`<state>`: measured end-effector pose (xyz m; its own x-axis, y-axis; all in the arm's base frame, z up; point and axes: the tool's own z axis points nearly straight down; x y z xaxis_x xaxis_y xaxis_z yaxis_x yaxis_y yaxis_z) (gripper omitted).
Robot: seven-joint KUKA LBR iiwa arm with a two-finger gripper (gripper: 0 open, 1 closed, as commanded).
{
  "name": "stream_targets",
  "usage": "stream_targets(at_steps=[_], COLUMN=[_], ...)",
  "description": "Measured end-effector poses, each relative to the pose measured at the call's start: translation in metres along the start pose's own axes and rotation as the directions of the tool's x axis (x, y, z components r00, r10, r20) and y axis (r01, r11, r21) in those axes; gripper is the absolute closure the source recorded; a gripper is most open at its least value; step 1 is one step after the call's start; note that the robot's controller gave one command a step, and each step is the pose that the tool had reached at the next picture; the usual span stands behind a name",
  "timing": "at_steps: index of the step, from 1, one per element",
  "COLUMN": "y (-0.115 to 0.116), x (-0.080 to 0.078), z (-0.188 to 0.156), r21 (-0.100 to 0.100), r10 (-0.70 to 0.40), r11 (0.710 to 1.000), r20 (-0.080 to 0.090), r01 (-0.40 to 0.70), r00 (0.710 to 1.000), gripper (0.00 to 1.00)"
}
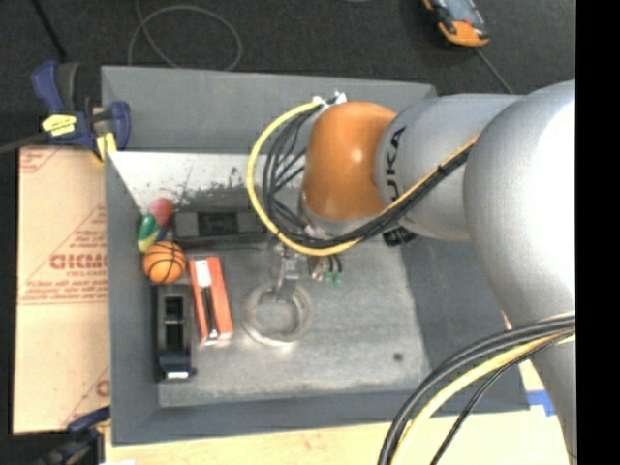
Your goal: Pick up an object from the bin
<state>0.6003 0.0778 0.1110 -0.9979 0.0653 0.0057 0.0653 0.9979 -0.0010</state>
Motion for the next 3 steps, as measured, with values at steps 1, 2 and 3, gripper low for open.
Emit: stream_targets(at_steps=[1,2,3], y=[0.0,0.0,0.0], x=[-0.002,-0.003,-0.003], z=[-0.017,-0.027,-0.03], r21=[-0.001,-0.002,-0.002], r10=[0.0,-0.001,-0.001], r11=[1.0,1.0,1.0], r20=[0.007,0.011,0.013], r01=[0.0,0.001,0.001], r00=[1.0,1.0,1.0], gripper=[1.0,1.0,1.0])
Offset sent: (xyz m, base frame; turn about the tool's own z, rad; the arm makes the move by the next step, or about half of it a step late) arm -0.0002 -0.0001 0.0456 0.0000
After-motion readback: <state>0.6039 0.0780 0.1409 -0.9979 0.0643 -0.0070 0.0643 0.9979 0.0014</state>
